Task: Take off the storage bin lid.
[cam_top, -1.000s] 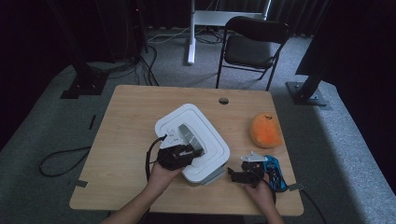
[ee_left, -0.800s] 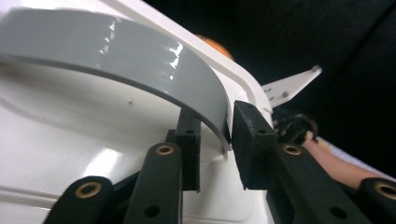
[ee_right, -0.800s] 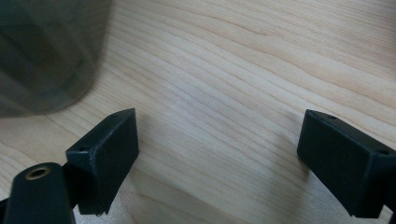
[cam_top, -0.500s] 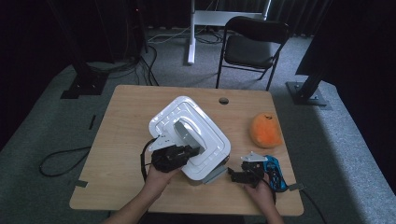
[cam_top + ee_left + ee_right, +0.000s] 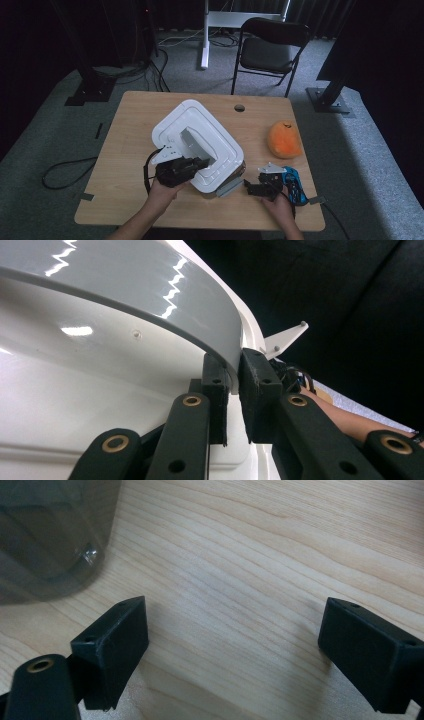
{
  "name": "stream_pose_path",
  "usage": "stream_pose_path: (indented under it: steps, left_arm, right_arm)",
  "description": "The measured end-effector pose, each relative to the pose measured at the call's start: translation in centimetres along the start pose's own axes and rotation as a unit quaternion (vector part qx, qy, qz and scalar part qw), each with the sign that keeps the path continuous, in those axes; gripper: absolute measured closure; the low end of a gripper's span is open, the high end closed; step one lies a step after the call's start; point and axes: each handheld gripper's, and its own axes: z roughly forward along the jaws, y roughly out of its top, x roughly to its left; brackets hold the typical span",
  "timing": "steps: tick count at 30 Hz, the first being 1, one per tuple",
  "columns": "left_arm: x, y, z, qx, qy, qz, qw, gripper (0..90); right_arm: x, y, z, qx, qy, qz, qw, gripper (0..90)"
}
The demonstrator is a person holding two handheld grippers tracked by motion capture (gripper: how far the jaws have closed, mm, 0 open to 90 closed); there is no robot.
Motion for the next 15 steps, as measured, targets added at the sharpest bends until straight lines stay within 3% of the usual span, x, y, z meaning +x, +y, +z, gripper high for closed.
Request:
stream_pose_path:
  steps: [15]
  left_arm:
    - [-0.1,0.7,-2.7,0.012,-0.01,0.014,0.9998,82.7]
  right_arm:
    - [0.0,0.0,0.0,0.001,-0.001,0.001,1.0,11.8]
